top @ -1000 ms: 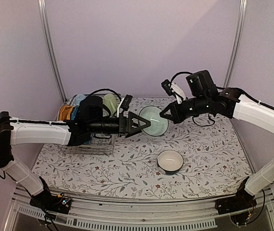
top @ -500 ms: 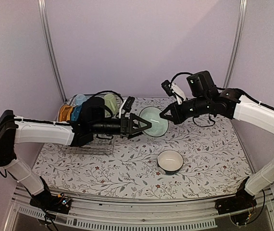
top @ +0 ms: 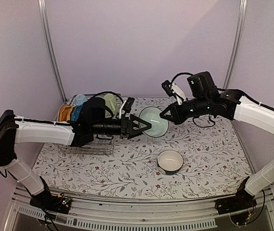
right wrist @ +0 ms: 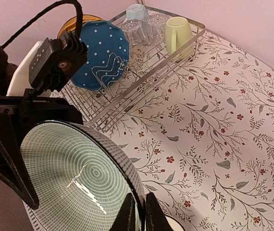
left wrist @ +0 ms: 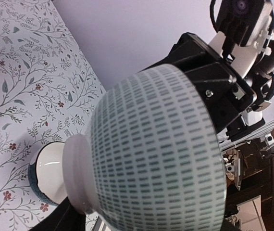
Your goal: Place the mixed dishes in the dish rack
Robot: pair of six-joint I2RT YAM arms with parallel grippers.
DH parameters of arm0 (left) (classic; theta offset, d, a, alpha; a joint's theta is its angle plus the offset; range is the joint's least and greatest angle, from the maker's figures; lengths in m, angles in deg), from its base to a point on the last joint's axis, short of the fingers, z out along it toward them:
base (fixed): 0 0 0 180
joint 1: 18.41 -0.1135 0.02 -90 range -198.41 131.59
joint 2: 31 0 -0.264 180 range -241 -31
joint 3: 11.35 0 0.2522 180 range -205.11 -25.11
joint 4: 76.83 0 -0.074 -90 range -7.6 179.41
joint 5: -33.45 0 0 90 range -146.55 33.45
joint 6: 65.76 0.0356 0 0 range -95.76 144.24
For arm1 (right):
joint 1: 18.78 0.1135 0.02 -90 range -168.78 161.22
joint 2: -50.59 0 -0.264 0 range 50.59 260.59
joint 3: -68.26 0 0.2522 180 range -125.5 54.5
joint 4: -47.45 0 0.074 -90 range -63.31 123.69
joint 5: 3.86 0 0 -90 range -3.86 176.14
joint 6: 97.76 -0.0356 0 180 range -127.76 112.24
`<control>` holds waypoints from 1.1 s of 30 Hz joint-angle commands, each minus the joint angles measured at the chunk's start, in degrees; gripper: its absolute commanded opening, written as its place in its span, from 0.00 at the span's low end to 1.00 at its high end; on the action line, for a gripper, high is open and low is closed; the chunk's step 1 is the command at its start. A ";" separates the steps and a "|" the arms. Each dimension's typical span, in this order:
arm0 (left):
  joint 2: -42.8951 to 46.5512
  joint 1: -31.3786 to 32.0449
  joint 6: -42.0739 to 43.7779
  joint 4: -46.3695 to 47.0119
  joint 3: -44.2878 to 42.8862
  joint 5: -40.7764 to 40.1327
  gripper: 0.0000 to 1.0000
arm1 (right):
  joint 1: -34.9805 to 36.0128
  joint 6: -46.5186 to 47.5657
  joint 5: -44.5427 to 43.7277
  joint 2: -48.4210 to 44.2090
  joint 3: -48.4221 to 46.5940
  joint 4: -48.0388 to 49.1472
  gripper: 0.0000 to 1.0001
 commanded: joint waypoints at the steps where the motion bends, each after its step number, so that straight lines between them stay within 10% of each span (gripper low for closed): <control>1: 2.50 0.02 4.45 -2.53 -2.03 -1.64 0.00 | 0.29 0.14 1.30 -0.82 0.65 2.12 0.19; 11: 11.17 -1.73 24.98 -34.93 -8.54 -25.24 0.00 | 0.38 0.81 -1.76 -2.55 1.13 1.12 0.73; 22: 14.41 -2.09 48.66 -63.11 -20.15 -68.37 0.00 | 0.35 0.93 -2.05 -1.99 3.31 1.88 0.75; 33: 9.52 -8.95 76.11 -62.18 -21.78 -70.02 0.00 | 0.35 0.84 -0.51 -2.29 7.04 4.74 0.74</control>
